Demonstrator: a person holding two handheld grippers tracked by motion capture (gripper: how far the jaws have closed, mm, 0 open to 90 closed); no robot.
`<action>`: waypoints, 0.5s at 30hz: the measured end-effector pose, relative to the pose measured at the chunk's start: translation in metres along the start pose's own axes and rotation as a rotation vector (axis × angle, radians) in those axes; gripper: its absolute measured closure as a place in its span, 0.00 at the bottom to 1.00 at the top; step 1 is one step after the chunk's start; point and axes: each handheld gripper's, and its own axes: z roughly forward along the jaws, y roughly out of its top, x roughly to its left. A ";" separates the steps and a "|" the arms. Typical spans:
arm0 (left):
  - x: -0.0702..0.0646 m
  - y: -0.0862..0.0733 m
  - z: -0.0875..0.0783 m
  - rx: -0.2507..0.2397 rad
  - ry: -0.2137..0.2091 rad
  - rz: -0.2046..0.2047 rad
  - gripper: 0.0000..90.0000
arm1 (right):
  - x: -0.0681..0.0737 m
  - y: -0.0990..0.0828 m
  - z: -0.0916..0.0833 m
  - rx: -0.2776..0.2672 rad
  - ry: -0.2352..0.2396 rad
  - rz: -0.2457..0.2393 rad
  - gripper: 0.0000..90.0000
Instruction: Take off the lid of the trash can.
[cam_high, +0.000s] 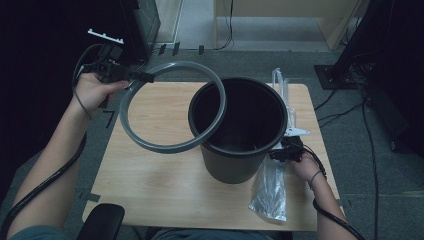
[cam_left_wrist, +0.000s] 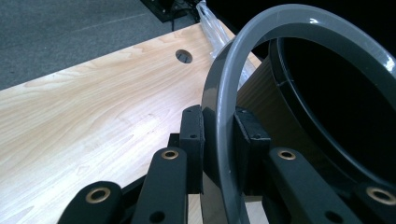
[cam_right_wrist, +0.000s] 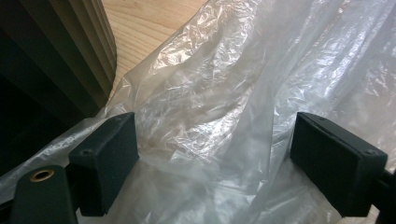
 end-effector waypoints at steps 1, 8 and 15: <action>0.001 -0.001 -0.001 -0.002 0.002 -0.001 0.84 | 0.000 0.000 0.000 0.000 0.000 0.000 0.17; 0.005 -0.009 -0.012 0.000 0.017 -0.014 0.84 | 0.000 0.000 0.000 0.000 -0.001 0.001 0.17; 0.010 -0.012 -0.021 -0.010 0.029 -0.015 0.84 | 0.000 0.000 0.000 0.000 -0.001 0.001 0.17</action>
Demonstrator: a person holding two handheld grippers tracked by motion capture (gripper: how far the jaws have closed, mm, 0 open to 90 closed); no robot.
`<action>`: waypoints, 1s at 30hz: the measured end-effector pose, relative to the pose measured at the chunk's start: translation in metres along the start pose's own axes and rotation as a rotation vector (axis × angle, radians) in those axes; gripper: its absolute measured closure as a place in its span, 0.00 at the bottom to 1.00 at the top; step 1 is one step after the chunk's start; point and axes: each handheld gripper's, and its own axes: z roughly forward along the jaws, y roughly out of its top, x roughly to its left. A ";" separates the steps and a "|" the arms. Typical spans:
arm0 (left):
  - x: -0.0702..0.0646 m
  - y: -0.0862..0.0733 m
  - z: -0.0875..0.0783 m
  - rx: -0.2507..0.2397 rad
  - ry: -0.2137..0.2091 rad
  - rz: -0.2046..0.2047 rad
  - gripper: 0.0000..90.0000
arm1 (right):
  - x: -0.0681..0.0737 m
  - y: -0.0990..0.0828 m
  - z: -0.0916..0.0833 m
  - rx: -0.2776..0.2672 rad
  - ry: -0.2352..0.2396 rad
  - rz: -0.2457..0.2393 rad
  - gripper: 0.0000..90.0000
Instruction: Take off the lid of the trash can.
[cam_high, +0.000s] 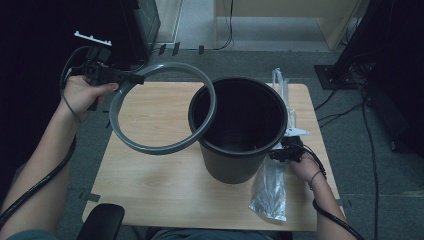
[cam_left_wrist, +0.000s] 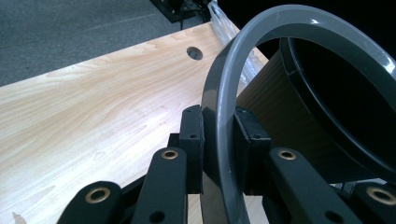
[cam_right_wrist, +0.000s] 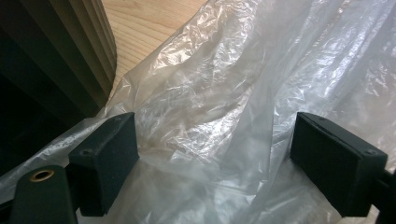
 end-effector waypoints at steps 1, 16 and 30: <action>0.001 -0.001 -0.001 -0.003 0.001 -0.003 0.84 | 0.000 0.000 0.000 0.000 0.000 0.001 0.17; 0.015 -0.018 -0.014 -0.011 0.033 -0.040 0.84 | 0.000 0.000 0.000 0.000 0.000 0.001 0.17; 0.024 -0.035 -0.028 -0.024 0.047 -0.046 0.83 | 0.000 0.000 0.000 0.000 -0.002 0.001 0.17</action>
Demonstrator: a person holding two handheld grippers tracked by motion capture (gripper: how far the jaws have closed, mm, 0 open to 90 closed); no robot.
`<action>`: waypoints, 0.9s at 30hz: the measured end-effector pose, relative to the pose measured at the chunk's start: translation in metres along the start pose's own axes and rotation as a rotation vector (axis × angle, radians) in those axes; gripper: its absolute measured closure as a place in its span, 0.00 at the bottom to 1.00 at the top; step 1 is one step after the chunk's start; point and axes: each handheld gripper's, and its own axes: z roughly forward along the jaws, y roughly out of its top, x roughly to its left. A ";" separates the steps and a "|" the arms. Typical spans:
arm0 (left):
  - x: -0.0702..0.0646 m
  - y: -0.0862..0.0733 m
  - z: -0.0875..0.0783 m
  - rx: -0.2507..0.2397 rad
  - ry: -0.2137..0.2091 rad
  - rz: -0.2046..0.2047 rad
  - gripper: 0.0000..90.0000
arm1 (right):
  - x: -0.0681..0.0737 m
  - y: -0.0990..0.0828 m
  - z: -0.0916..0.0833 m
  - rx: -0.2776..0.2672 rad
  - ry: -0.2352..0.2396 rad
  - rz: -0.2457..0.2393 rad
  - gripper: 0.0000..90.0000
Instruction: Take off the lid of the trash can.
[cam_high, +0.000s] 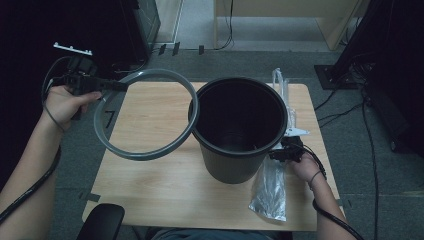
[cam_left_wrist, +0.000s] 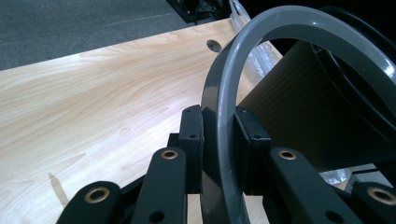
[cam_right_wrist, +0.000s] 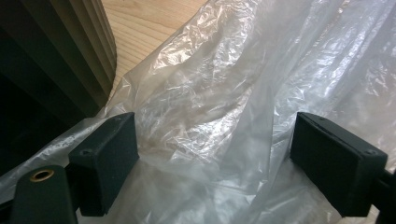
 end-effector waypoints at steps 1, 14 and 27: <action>0.001 -0.001 -0.001 -0.002 0.003 0.000 0.83 | 0.000 0.000 0.000 0.000 0.000 0.000 0.17; 0.016 -0.019 -0.015 -0.015 0.041 -0.031 0.83 | 0.000 0.000 0.000 0.001 -0.002 0.004 0.17; 0.025 -0.037 0.000 0.008 0.067 -0.018 0.83 | 0.000 0.000 0.000 0.001 -0.002 0.002 0.17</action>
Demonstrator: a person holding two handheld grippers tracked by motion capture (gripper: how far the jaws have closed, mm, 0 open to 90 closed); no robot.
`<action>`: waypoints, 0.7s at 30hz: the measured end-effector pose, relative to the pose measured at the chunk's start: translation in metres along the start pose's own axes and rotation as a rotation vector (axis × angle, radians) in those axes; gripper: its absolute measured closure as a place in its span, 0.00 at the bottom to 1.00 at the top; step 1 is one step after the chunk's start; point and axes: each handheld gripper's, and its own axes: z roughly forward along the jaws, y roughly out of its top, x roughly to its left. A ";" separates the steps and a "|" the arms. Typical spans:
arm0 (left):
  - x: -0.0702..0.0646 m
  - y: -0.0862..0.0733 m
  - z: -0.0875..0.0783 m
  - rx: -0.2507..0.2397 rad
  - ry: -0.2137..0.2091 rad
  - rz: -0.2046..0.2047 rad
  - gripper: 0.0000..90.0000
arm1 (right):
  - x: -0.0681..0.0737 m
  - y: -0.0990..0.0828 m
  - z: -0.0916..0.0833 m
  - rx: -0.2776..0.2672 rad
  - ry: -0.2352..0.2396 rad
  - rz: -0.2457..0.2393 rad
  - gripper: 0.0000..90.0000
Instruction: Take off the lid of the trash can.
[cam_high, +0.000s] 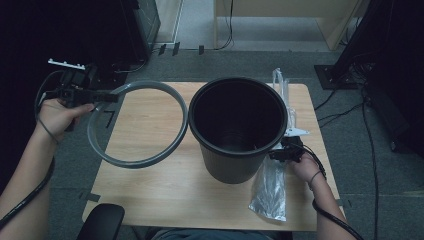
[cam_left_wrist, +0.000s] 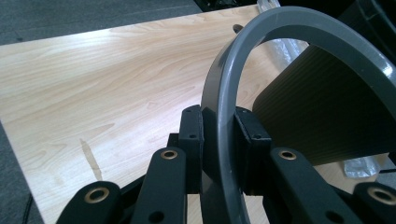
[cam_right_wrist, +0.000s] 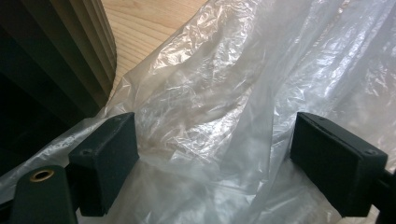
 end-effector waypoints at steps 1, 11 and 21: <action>0.000 -0.002 0.002 -0.007 0.008 0.000 0.83 | 0.000 0.000 0.000 0.000 0.000 0.000 0.17; 0.007 -0.020 0.026 -0.015 -0.029 -0.010 0.84 | 0.000 0.000 0.000 0.000 0.001 0.000 0.17; 0.011 -0.028 0.043 0.006 -0.020 -0.006 0.84 | 0.000 0.000 0.000 0.000 0.000 0.002 0.17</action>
